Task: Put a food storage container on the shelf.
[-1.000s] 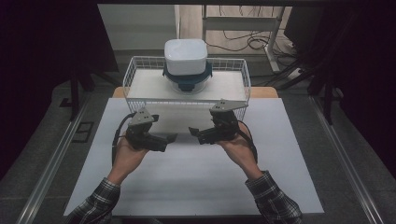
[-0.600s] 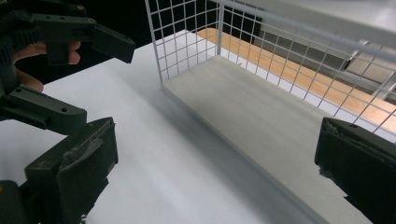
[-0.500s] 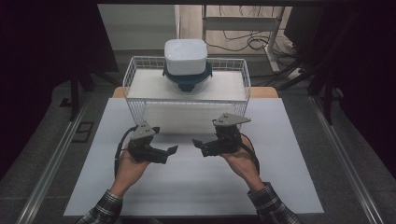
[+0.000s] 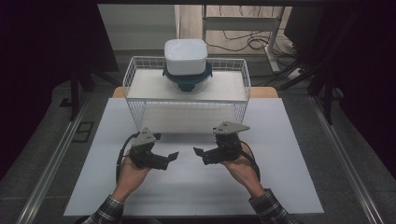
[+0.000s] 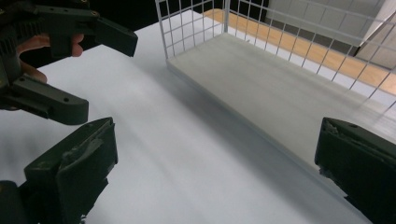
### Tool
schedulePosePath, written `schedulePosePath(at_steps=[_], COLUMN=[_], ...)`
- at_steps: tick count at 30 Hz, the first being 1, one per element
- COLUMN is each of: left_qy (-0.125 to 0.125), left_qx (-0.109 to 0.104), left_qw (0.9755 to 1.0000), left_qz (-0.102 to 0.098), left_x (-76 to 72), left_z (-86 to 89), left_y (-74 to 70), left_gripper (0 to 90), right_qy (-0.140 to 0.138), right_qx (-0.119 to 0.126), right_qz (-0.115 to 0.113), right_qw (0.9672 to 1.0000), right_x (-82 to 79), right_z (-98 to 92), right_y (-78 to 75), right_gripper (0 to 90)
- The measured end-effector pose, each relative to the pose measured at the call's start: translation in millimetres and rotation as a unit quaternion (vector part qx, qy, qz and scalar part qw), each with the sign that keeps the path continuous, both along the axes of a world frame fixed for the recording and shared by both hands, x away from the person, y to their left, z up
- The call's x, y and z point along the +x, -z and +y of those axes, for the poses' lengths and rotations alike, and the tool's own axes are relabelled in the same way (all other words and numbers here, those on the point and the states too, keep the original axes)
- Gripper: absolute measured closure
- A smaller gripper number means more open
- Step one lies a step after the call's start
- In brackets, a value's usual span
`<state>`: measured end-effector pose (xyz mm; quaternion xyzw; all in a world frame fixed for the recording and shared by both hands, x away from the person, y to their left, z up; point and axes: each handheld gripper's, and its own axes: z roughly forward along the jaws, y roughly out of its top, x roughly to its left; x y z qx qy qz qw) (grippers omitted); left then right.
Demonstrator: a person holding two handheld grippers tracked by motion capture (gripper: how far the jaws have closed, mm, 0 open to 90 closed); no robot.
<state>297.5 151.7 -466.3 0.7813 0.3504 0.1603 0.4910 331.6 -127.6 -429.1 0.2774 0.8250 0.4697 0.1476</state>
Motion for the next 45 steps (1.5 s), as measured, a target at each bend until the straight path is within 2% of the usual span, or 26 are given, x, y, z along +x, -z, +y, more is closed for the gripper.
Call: schedulePosePath(at_steps=[5, 11, 29, 36, 45], left_qy=[-0.001, -0.007, -0.022, -0.028, -0.035], left_qx=[0.004, -0.002, -0.011, -0.004, 0.002], left_qw=[1.0000, 1.0000, 0.9997, 0.9995, 0.9993], left_qz=[0.003, 0.002, 0.009, 0.011, 0.016], left_x=[-5.2, -12.2, -33.9, -41.2, -49.7], left_z=[2.8, 10.2, 29.3, 34.8, 39.9], left_y=[3.8, 3.0, 8.6, 16.3, 27.6], left_gripper=[2.1, 2.1, 2.1, 2.1, 2.1], right_qy=[0.002, 0.003, 0.015, 0.018, 0.035], right_qx=[-0.007, -0.011, -0.007, -0.010, -0.017], right_qz=[0.000, -0.001, -0.012, -0.015, -0.006], right_qw=[1.0000, 0.9999, 0.9998, 0.9997, 0.9992], right_x=[-5.5, -11.1, -30.0, -35.2, -40.8], right_z=[-2.5, -8.2, -29.0, -35.1, -46.2], right_y=[3.9, 5.6, 3.1, 9.3, 22.8], right_gripper=[0.0, 0.0, 0.0, 0.0, 0.0])
